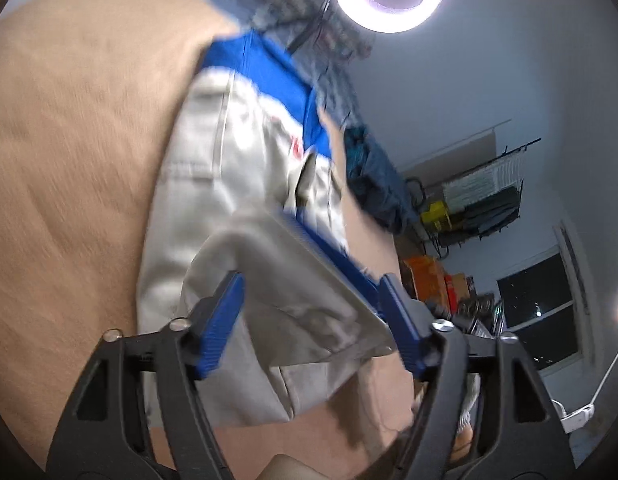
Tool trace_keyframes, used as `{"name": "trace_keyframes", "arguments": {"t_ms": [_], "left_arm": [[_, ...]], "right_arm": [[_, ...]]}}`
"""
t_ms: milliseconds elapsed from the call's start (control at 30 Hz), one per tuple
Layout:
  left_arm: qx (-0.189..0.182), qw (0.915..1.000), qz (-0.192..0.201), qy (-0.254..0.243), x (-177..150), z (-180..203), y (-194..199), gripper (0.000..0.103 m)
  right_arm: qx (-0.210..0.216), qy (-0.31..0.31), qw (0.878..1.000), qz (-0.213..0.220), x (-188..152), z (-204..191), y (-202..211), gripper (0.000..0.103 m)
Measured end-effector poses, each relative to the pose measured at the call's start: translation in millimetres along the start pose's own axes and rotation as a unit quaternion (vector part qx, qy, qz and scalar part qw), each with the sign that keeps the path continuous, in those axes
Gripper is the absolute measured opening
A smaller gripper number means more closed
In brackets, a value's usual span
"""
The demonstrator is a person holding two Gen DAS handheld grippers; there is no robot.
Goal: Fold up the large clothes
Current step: 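Fold the hem end up toward the blue collar with both tools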
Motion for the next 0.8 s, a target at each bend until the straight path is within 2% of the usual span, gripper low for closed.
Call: {"name": "trace_keyframes", "arguments": {"t_ms": [133, 233, 333, 433, 500, 600, 700, 800], "left_arm": [[0.033, 0.9990, 0.009, -0.029, -0.9, -0.7, 21.8, 0.072], [0.044, 0.9968, -0.011, -0.065, -14.0, 4.9, 23.2, 0.072], [0.054, 0.9921, -0.032, -0.108, -27.5, 17.2, 15.1, 0.064], [0.053, 0.9877, -0.045, -0.140, -34.8, 33.2, 2.4, 0.063], [0.047, 0.9856, -0.057, -0.152, -36.2, 39.9, -9.7, 0.062], [0.069, 0.9791, -0.074, -0.177, -34.2, 42.2, -30.8, 0.062], [0.107, 0.9745, -0.074, -0.183, -25.6, 31.2, -56.7, 0.062], [0.134, 0.9742, -0.071, -0.167, -19.2, 15.5, -76.0, 0.062]], "right_arm": [[-0.029, 0.037, 0.999, -0.016, -16.4, 12.5, 1.3, 0.054], [-0.021, 0.065, 0.997, -0.046, -34.0, 10.7, -4.0, 0.045], [0.004, 0.095, 0.993, -0.067, -45.4, -7.6, -18.7, 0.044], [-0.007, 0.138, 0.988, -0.061, -50.3, -34.5, -30.2, 0.044], [0.011, 0.150, 0.987, -0.061, -48.0, -47.9, -31.5, 0.044], [-0.010, 0.187, 0.980, -0.068, -50.5, -58.5, -42.4, 0.044], [-0.020, 0.186, 0.979, -0.083, -51.6, -56.9, -67.6, 0.044], [-0.086, 0.172, 0.980, -0.055, -38.0, -41.7, -98.7, 0.044]]}}
Point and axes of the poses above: each gripper's, at about its wrist camera, not at the fingertips, and y roughly against the way its jaws point, z to its right, x to its top, the point moved 2 cm from there along -y, roughly the way its jaws point, and after that the axes turned 14 degrees about -y, right-handed, at the moved point
